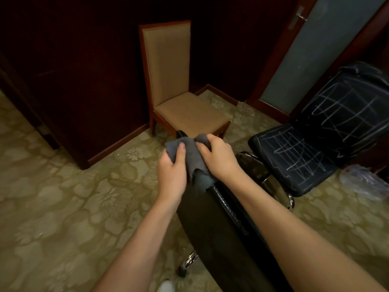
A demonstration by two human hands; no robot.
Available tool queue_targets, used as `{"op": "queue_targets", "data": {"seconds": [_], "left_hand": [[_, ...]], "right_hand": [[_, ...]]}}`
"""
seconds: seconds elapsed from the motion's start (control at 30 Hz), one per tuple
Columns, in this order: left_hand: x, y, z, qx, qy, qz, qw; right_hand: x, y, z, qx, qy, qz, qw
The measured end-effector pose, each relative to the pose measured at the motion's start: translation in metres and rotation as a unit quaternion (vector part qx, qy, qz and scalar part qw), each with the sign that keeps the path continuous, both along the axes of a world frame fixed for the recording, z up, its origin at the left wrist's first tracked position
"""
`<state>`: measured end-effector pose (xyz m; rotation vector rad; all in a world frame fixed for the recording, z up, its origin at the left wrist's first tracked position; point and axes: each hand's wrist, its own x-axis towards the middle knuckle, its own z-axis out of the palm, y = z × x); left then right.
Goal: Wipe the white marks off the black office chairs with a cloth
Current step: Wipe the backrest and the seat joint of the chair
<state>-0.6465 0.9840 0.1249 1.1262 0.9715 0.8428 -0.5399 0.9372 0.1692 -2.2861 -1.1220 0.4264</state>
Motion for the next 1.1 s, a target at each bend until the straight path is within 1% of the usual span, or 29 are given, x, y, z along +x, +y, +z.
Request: {"op": "queue_targets", "data": {"seconds": [0.1,0.17,0.27,0.37,0.43,0.5,0.57,0.67,0.73,0.83,0.97,1.03,1.1], "left_hand": [[-0.008,-0.016,0.002,-0.001,0.009,-0.034,0.999],[-0.017,-0.042,0.002,-0.008,-0.007,-0.061,0.998],[-0.031,-0.079,0.005,-0.008,-0.028,-0.081,0.996],[-0.041,-0.093,0.007,-0.026,-0.031,-0.109,0.993],[-0.044,-0.089,0.011,-0.014,-0.014,-0.114,0.993],[-0.043,-0.071,0.010,-0.011,0.003,-0.071,0.997],[-0.037,-0.044,0.004,-0.035,0.003,-0.027,0.999],[-0.023,-0.009,-0.002,-0.048,0.024,0.018,0.998],[-0.019,-0.003,-0.004,-0.053,0.024,0.026,0.998],[-0.027,-0.020,-0.001,-0.054,0.022,-0.006,0.998],[-0.045,-0.069,0.002,-0.084,-0.041,-0.081,0.992],[-0.053,-0.087,0.001,-0.072,-0.069,-0.109,0.989],[-0.062,-0.097,0.000,-0.054,-0.079,-0.115,0.989]], "right_hand": [[0.001,-0.022,0.000,0.002,-0.001,0.015,1.000],[-0.003,-0.053,0.005,-0.004,0.012,0.041,0.999],[-0.011,-0.095,0.014,-0.037,0.020,0.059,0.997],[-0.017,-0.110,0.021,-0.071,0.013,0.077,0.994],[-0.017,-0.100,0.023,-0.087,-0.003,0.086,0.992],[-0.017,-0.077,0.020,-0.079,-0.027,0.086,0.993],[-0.016,-0.045,0.011,-0.058,-0.045,0.078,0.994],[-0.015,0.000,0.003,-0.059,-0.024,0.053,0.997],[-0.012,0.009,0.000,-0.055,-0.005,0.047,0.997],[-0.010,-0.017,0.007,-0.066,-0.013,0.069,0.995],[-0.013,-0.077,0.021,-0.098,0.020,0.092,0.991],[-0.020,-0.100,0.024,-0.111,0.017,0.094,0.989],[-0.028,-0.113,0.025,-0.119,-0.001,0.096,0.988]]}}
